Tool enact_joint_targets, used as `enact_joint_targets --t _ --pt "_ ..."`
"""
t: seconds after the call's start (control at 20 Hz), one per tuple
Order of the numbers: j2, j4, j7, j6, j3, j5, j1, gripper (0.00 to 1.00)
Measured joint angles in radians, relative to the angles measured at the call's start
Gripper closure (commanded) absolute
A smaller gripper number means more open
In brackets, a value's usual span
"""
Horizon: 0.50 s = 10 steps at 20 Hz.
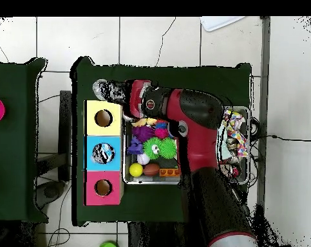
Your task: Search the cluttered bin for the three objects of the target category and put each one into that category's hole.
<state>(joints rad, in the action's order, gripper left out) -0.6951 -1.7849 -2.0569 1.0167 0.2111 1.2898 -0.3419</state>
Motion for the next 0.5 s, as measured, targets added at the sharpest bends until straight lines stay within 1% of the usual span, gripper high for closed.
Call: enact_joint_targets --t 0.15,0.5 --pt "0.000 0.000 0.016 -0.016 0.008 0.034 0.018 1.00" --pt "0.003 -0.005 0.053 -0.023 0.015 0.041 0.048 1.00"
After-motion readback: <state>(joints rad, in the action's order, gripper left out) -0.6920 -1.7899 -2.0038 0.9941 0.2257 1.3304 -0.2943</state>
